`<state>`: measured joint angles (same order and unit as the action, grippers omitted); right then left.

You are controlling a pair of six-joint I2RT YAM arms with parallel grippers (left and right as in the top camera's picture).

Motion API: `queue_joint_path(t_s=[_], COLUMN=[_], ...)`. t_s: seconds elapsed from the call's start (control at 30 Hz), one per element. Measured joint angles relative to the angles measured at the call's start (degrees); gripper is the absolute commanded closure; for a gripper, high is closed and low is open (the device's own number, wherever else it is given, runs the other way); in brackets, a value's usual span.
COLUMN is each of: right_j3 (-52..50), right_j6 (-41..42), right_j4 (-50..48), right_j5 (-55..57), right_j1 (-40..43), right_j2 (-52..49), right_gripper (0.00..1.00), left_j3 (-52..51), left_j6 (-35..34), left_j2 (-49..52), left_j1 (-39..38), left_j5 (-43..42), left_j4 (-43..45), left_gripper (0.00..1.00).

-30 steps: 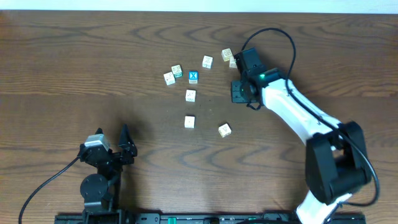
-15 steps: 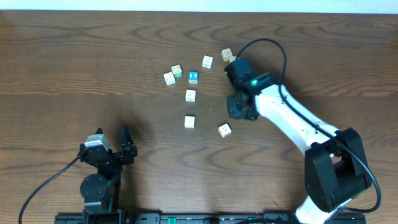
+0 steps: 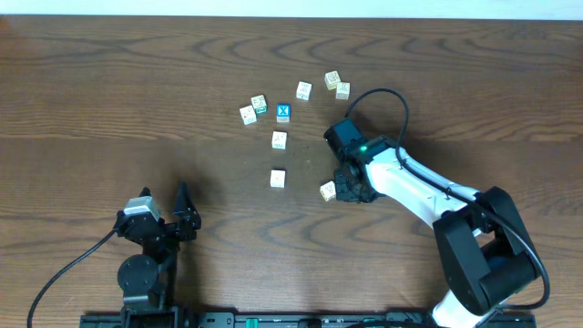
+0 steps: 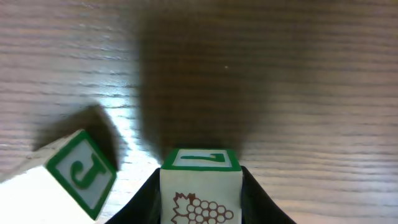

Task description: Lift 3 blocks

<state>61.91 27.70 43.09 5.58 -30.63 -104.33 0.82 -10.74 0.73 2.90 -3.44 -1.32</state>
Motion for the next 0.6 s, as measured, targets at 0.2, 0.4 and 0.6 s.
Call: queue_joint_path(t_s=[0.2, 0.4, 0.6], right_j3=[-1.18, -1.31, -1.42], right_j6=[0.55, 0.83, 1.75], right_j4=[-1.88, -2.97, -3.91], right_j5=[-1.16, -2.05, -2.49], right_j1=[-1.79, -4.13, -4.66], right_j2=[0.7, 0.7, 0.7], right_gripper=[0.88, 0.86, 0.82], left_j3=[0.0, 0.0, 0.0], left_j6=[0.0, 0.0, 0.0], left_j2=[0.0, 0.0, 0.0], left_j1=[0.0, 0.0, 0.0], left_j5=[0.02, 0.0, 0.0], left_j4=[0.0, 0.0, 0.0], left_gripper=[0.27, 0.26, 0.26])
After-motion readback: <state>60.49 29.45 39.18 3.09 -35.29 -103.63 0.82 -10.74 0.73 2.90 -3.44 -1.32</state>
